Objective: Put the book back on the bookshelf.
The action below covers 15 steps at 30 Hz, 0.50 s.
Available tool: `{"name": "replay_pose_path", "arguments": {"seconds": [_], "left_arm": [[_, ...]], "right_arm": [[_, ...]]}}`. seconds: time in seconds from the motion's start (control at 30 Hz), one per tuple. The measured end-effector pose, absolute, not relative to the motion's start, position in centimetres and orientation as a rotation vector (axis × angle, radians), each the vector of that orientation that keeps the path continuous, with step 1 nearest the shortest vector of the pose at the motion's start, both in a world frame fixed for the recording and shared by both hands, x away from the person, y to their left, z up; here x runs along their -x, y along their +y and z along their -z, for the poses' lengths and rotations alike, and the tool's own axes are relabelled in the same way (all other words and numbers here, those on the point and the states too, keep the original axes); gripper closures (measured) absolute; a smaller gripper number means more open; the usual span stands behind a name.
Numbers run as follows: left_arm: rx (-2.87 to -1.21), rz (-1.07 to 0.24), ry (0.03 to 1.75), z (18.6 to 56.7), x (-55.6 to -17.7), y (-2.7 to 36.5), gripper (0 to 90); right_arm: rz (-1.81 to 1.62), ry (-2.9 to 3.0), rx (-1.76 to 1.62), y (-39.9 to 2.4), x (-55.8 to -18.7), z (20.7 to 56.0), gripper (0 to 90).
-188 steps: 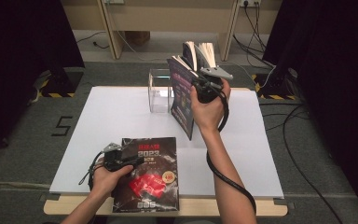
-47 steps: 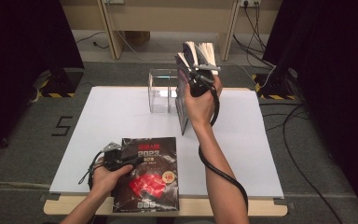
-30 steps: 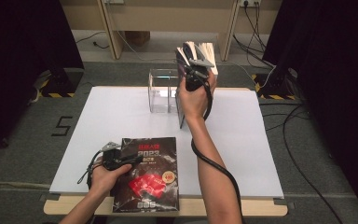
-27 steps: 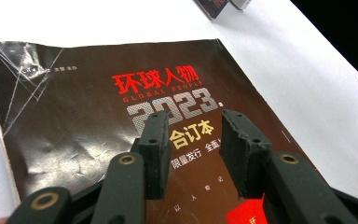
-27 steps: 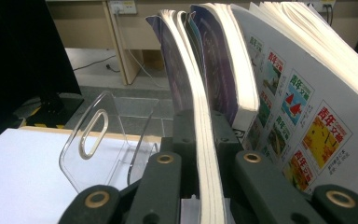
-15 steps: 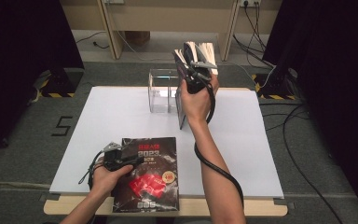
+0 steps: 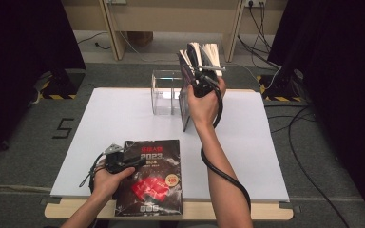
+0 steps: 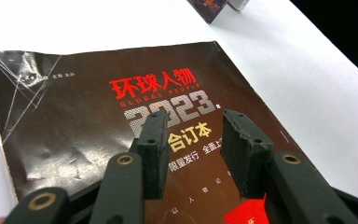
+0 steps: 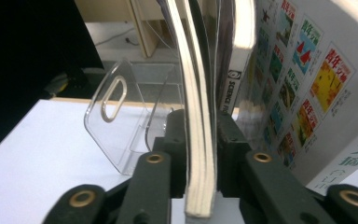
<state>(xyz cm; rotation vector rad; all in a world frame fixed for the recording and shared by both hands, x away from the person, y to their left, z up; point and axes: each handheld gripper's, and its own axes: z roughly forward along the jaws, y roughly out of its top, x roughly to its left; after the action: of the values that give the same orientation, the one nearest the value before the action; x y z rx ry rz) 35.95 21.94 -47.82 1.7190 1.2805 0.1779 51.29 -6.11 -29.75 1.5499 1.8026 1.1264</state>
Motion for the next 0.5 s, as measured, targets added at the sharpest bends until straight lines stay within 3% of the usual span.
{"name": "replay_pose_path", "arguments": {"seconds": [0.1,0.5], "left_arm": [[-1.717,-0.177,1.279,47.8,-36.0,22.0,60.5],[-1.713,-0.175,1.288,47.9,-36.1,22.2,60.7]], "right_arm": [[-1.087,1.798,-1.546,-5.8,-51.4,29.6,83.8],[-1.128,1.737,-1.488,-4.8,-52.0,29.8,84.6]]}}
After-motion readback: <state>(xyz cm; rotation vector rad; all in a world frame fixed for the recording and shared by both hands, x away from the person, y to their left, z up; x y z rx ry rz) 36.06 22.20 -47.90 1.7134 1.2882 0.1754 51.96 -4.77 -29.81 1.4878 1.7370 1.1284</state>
